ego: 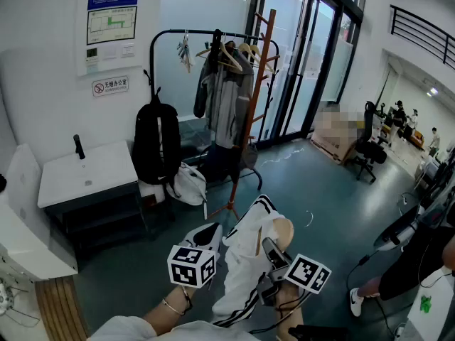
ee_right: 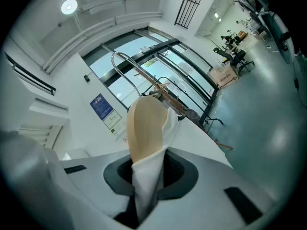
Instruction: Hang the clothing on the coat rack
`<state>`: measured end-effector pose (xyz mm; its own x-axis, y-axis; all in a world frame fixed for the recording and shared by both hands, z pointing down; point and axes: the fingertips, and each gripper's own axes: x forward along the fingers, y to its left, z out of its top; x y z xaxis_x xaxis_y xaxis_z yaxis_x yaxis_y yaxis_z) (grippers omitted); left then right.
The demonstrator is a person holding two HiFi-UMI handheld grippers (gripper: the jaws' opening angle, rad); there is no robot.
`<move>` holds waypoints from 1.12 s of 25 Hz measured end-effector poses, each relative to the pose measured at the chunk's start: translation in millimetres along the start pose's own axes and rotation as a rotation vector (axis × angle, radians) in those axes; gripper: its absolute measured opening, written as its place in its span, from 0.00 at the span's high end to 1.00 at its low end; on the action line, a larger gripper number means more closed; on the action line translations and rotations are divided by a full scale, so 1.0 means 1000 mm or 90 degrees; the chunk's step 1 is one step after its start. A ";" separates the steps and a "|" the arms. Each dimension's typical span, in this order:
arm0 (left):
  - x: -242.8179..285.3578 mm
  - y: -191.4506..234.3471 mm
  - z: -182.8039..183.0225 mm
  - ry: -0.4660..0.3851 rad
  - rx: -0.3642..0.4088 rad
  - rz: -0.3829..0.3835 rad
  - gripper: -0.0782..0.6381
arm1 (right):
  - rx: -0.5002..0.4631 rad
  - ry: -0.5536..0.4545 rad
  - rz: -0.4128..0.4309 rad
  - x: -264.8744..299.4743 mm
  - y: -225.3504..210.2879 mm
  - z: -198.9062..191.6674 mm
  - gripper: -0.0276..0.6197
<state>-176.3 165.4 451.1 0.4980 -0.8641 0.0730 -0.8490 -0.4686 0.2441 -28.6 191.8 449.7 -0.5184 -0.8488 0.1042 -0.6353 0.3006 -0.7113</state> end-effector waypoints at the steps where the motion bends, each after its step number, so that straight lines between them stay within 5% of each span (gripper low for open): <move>1: 0.000 0.002 -0.001 0.002 0.000 -0.001 0.88 | -0.001 0.002 -0.001 0.002 0.001 -0.002 0.86; 28: 0.025 -0.022 -0.013 0.023 0.004 0.025 0.88 | -0.007 0.034 0.009 -0.009 -0.035 0.026 0.85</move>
<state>-143.0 156.4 460.4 0.4705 -0.8745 0.1179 -0.8689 -0.4359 0.2346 13.1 178.1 455.2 -0.5577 -0.8196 0.1313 -0.6333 0.3178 -0.7057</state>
